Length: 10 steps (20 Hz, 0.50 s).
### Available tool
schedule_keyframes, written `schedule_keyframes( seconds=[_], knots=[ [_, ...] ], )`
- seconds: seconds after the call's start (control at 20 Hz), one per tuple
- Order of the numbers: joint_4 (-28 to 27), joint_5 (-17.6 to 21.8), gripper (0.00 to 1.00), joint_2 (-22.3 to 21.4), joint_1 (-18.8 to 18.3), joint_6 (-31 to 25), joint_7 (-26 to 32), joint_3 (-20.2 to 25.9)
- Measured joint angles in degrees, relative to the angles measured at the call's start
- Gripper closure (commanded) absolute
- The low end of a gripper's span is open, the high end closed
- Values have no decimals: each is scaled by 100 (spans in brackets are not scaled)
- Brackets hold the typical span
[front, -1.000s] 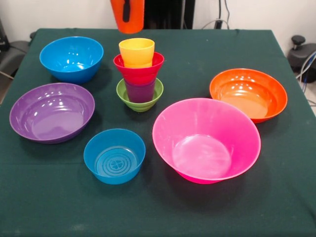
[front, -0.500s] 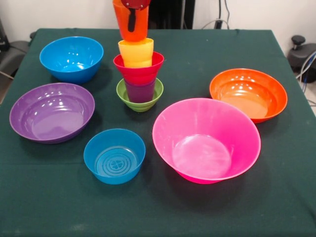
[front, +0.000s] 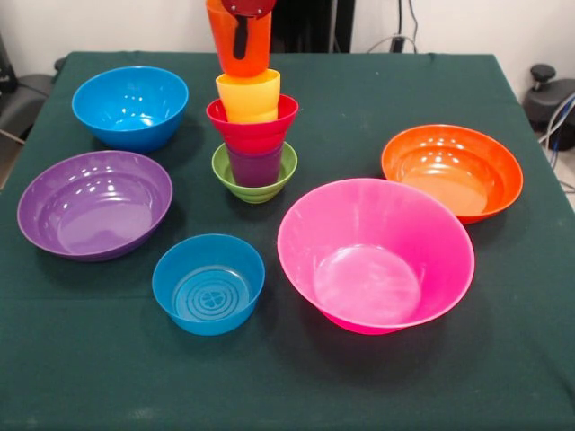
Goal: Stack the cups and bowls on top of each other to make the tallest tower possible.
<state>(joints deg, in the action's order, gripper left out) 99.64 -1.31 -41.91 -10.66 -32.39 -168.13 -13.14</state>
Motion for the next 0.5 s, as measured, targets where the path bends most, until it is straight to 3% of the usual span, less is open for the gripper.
schedule_keyframes(
  seconds=[0.5],
  knots=[
    [-22,1,100,29,32,-1,0,-16]
  ],
)
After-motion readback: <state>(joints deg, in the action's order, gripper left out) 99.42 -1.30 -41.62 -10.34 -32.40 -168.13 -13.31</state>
